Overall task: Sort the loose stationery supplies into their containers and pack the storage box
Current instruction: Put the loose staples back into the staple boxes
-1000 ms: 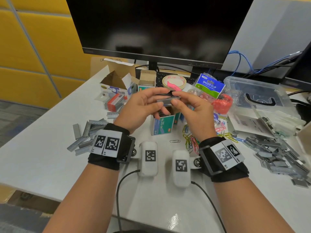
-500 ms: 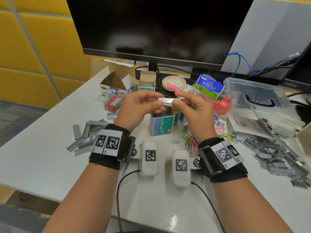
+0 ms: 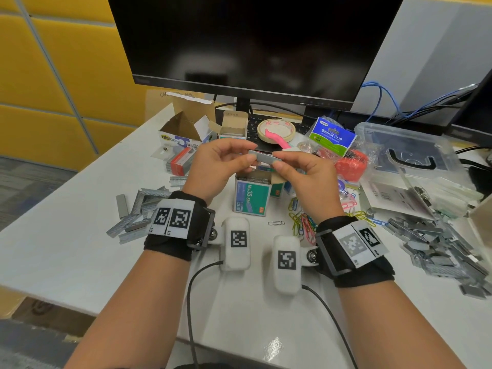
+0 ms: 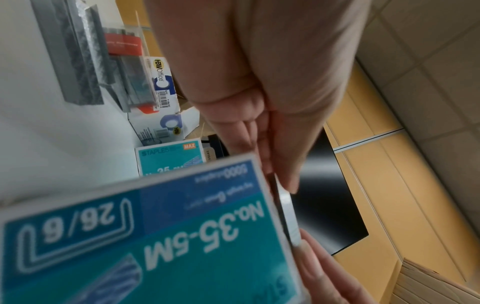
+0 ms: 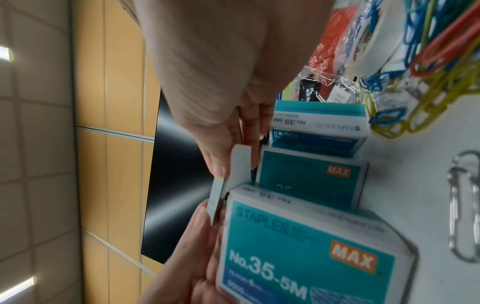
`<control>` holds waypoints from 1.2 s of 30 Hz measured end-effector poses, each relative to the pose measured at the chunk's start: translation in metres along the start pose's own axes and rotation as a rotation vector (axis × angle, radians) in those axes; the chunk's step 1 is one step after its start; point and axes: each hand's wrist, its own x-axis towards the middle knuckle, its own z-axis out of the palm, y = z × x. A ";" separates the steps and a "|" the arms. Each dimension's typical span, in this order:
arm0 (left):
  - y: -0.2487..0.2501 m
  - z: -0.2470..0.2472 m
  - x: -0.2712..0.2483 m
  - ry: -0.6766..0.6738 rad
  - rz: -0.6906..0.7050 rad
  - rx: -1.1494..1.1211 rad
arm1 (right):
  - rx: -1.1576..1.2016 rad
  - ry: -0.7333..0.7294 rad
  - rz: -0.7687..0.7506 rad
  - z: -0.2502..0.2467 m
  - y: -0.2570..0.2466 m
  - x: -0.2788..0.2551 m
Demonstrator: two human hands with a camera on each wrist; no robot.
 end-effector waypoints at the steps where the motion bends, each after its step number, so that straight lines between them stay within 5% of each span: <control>1: 0.000 0.000 0.000 0.010 0.003 -0.007 | -0.005 0.015 -0.005 0.000 -0.001 0.000; 7: -0.002 -0.006 0.002 0.107 -0.024 0.099 | -0.142 -0.013 -0.037 0.001 -0.006 -0.001; 15: -0.002 -0.007 -0.002 -0.075 -0.141 0.180 | -0.411 -0.058 -0.131 0.008 -0.009 0.001; 36: -0.002 -0.009 -0.002 -0.052 -0.196 0.158 | -0.358 -0.031 -0.127 0.007 -0.008 0.000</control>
